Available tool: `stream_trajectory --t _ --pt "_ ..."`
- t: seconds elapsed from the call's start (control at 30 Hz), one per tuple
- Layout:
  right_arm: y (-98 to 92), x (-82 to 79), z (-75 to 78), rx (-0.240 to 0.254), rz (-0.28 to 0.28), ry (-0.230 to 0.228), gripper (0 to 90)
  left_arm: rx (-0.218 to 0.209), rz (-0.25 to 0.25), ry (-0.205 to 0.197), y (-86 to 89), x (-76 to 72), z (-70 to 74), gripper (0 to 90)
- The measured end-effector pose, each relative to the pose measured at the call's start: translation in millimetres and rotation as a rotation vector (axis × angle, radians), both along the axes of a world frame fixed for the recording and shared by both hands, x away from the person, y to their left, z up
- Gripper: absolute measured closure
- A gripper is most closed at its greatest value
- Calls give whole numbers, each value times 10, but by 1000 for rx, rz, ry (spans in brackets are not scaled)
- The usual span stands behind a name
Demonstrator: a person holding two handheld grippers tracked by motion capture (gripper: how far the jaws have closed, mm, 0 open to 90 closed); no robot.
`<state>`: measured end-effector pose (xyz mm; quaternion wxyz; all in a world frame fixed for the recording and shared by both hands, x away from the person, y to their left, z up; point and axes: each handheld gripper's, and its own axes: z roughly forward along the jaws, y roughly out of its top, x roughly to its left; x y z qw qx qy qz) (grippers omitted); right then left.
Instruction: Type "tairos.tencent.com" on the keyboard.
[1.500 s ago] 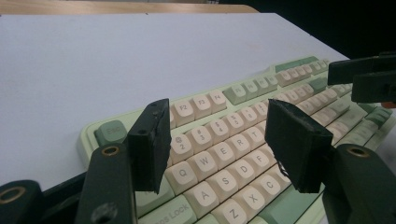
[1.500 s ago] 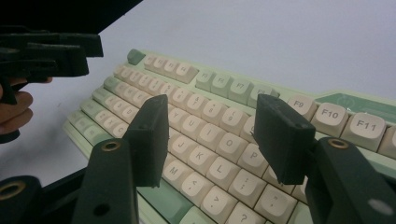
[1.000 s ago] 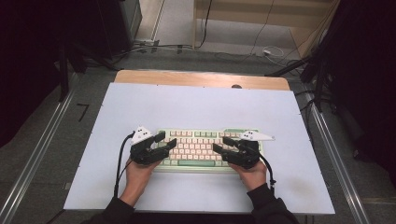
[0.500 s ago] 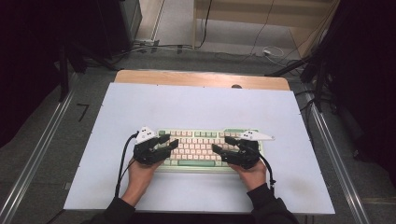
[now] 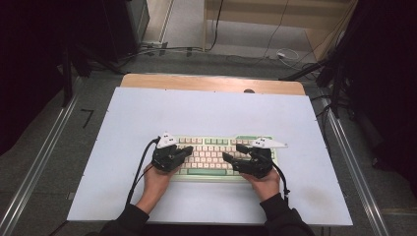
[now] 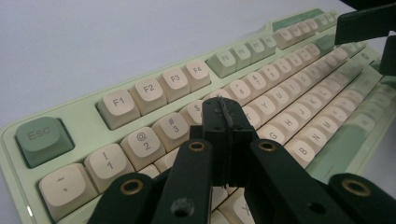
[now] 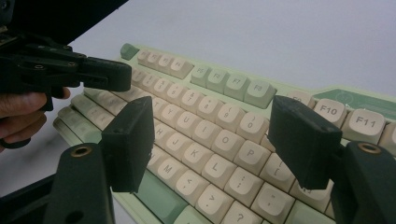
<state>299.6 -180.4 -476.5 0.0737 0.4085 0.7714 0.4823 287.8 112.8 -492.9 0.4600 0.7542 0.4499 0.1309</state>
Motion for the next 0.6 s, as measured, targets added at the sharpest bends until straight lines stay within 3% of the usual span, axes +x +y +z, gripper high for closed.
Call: stream_trajectory --t 0.2,0.6 --pt "-2 1 1 -1 -2 -1 298 28 9 5 -31 15 -10 900" --pt "8 -1 -8 -10 2 -2 299 37 16 17 -28 27 -24 900"
